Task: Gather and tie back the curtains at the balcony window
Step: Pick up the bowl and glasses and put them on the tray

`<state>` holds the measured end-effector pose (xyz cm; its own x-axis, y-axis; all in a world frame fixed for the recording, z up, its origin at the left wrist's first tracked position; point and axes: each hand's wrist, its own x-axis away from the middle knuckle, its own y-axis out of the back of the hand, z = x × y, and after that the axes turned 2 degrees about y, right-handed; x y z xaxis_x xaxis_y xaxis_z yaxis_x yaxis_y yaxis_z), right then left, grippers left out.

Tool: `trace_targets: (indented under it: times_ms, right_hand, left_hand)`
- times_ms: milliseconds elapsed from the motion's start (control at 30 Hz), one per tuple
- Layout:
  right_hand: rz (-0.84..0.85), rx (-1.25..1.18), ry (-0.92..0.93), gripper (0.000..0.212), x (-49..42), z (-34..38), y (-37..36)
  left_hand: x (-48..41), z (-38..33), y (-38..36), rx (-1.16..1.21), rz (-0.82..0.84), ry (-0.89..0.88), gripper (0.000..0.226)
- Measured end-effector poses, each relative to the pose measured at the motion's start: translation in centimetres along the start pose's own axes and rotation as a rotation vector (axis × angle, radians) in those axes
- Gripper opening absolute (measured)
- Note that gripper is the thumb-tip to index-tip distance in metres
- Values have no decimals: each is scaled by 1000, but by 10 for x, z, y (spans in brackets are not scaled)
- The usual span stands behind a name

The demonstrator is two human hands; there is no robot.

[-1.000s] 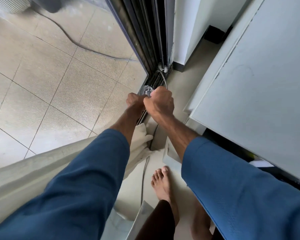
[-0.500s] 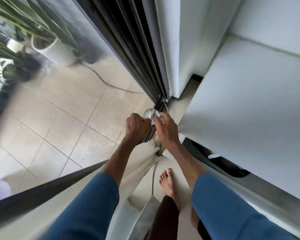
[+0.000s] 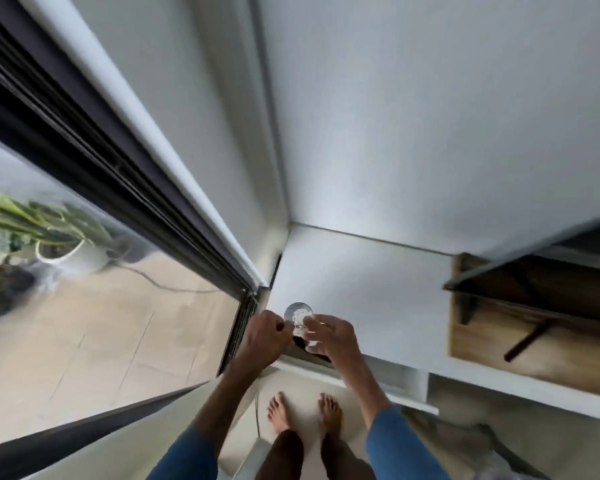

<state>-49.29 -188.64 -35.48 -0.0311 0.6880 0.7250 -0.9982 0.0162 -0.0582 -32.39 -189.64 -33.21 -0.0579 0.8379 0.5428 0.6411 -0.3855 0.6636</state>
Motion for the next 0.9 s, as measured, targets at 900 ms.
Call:
trace_targets:
  times_ms: [900]
  right_hand:
    - [-1022, -418, -71, 26, 339, -174, 186]
  left_hand:
    - [252, -173, -169, -280, 790, -656, 24]
